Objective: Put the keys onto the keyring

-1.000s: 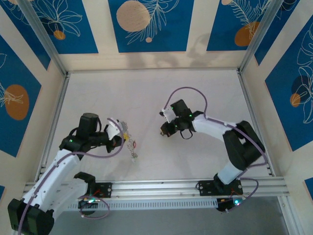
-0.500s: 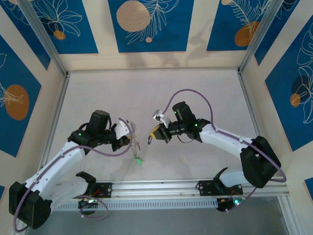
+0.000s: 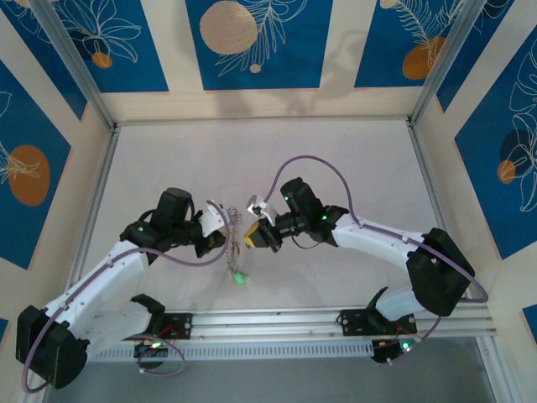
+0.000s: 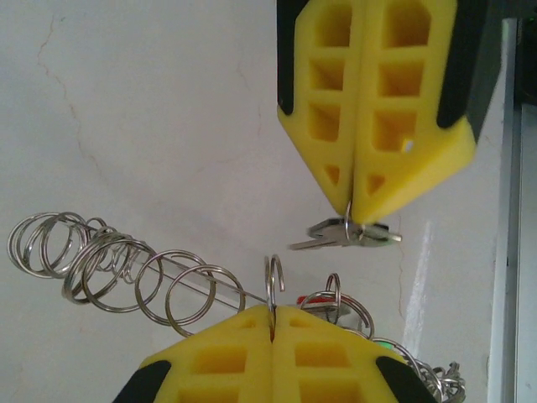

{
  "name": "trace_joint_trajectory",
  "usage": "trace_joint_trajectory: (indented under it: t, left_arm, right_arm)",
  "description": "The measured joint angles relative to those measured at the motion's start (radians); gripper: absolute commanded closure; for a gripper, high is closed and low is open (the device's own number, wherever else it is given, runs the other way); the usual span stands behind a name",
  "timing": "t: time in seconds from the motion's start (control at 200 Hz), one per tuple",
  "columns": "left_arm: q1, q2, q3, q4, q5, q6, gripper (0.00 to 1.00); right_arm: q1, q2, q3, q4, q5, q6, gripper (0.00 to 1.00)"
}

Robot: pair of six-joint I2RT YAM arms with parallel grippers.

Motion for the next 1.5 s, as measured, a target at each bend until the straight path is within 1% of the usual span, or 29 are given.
trace_joint_trajectory:
  t: [0.29, 0.47, 0.625, 0.87, 1.5]
  left_arm:
    - [-0.002, 0.006, 0.0, 0.001, -0.001, -0.032, 1.0]
    - [-0.006, 0.023, 0.0, 0.0, -0.003, -0.036, 1.0]
    - [-0.012, 0.034, 0.0, 0.0, -0.012, -0.036, 1.0]
    - [-0.015, 0.035, 0.0, 0.0, -0.027, -0.038, 1.0]
    - [-0.017, 0.044, 0.0, 0.002, -0.026, -0.063, 1.0]
  right_arm:
    - [0.029, 0.02, 0.0, 0.071, 0.085, 0.097, 1.0]
    - [0.044, 0.022, 0.001, 0.076, 0.158, 0.136, 1.0]
    - [0.05, 0.022, 0.001, 0.073, 0.192, 0.162, 1.0]
    - [0.06, 0.022, 0.001, 0.073, 0.214, 0.172, 1.0]
    - [0.072, 0.02, 0.0, 0.115, 0.208, 0.153, 1.0]
